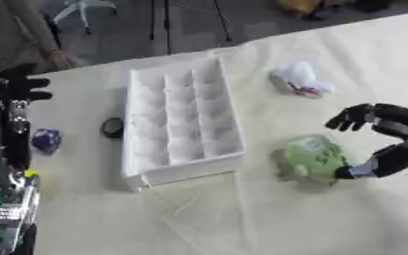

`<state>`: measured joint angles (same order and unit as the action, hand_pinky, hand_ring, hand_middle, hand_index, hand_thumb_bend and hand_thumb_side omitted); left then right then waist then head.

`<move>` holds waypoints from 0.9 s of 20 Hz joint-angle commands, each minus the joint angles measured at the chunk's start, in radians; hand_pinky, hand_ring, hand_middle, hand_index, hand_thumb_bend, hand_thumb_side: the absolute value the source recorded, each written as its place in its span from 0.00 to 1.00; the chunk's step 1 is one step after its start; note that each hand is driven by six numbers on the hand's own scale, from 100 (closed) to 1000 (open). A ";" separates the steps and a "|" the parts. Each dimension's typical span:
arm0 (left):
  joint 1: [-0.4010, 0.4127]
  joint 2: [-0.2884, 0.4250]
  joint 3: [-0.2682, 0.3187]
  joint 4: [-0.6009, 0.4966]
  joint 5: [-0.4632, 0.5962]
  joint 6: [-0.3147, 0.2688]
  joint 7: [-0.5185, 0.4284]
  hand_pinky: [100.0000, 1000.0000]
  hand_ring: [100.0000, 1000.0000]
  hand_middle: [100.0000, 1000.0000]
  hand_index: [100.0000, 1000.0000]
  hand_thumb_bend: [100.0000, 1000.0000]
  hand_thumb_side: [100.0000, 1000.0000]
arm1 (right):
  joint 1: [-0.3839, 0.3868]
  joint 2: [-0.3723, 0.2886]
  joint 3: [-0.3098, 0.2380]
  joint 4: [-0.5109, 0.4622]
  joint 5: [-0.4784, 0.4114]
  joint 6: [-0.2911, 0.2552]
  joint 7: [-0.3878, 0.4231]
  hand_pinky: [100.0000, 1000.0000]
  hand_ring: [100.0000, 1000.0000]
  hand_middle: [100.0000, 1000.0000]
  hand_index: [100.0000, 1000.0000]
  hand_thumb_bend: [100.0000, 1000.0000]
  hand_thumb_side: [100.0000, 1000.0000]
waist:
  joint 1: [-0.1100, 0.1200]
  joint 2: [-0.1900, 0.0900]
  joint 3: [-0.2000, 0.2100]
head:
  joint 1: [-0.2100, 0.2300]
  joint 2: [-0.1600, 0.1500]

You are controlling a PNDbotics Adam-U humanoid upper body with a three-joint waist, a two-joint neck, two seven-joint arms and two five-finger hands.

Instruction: Pick up objects on the table and place them in the box.

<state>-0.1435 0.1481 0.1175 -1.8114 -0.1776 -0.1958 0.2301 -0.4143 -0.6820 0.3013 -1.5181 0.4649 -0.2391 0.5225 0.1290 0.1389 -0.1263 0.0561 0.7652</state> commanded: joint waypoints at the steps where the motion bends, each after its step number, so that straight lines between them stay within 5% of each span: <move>1: -0.005 0.017 -0.004 -0.007 0.005 -0.002 -0.008 0.56 0.63 0.72 0.73 0.66 0.87 | -0.024 -0.002 0.012 0.019 0.000 -0.013 0.032 0.70 0.74 0.73 0.85 0.68 0.38 | -0.024 -0.032 0.002 | -0.003 0.005; 13: -0.003 0.015 -0.012 0.002 0.015 -0.006 -0.025 0.56 0.63 0.72 0.73 0.64 0.87 | -0.074 0.034 0.039 0.079 0.013 -0.035 0.073 0.69 0.73 0.73 0.85 0.68 0.39 | -0.021 -0.038 0.007 | -0.009 0.005; 14: -0.003 0.015 -0.012 0.002 0.015 -0.006 -0.025 0.56 0.63 0.72 0.73 0.64 0.87 | -0.078 0.036 0.039 0.083 0.015 -0.036 0.072 0.69 0.73 0.73 0.85 0.59 0.42 | -0.021 -0.038 0.008 | -0.009 0.005; 15: -0.003 0.015 -0.013 0.003 0.016 -0.007 -0.026 0.56 0.63 0.72 0.73 0.64 0.87 | -0.084 0.037 0.038 0.087 0.018 -0.035 0.068 0.69 0.73 0.73 0.85 0.67 0.39 | -0.021 -0.038 0.008 | -0.010 0.005; 18: -0.002 0.015 -0.014 0.003 0.018 -0.008 -0.028 0.56 0.63 0.72 0.73 0.64 0.88 | -0.097 0.043 0.033 0.099 0.027 -0.030 0.049 0.69 0.73 0.73 0.85 0.68 0.40 | -0.022 -0.038 0.009 | -0.011 0.005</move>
<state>-0.1406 0.1481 0.1018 -1.7987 -0.1648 -0.2019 0.2046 -0.4928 -0.6282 0.3453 -1.4171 0.4816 -0.2697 0.5803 0.1290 0.1308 -0.1172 0.0475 0.7652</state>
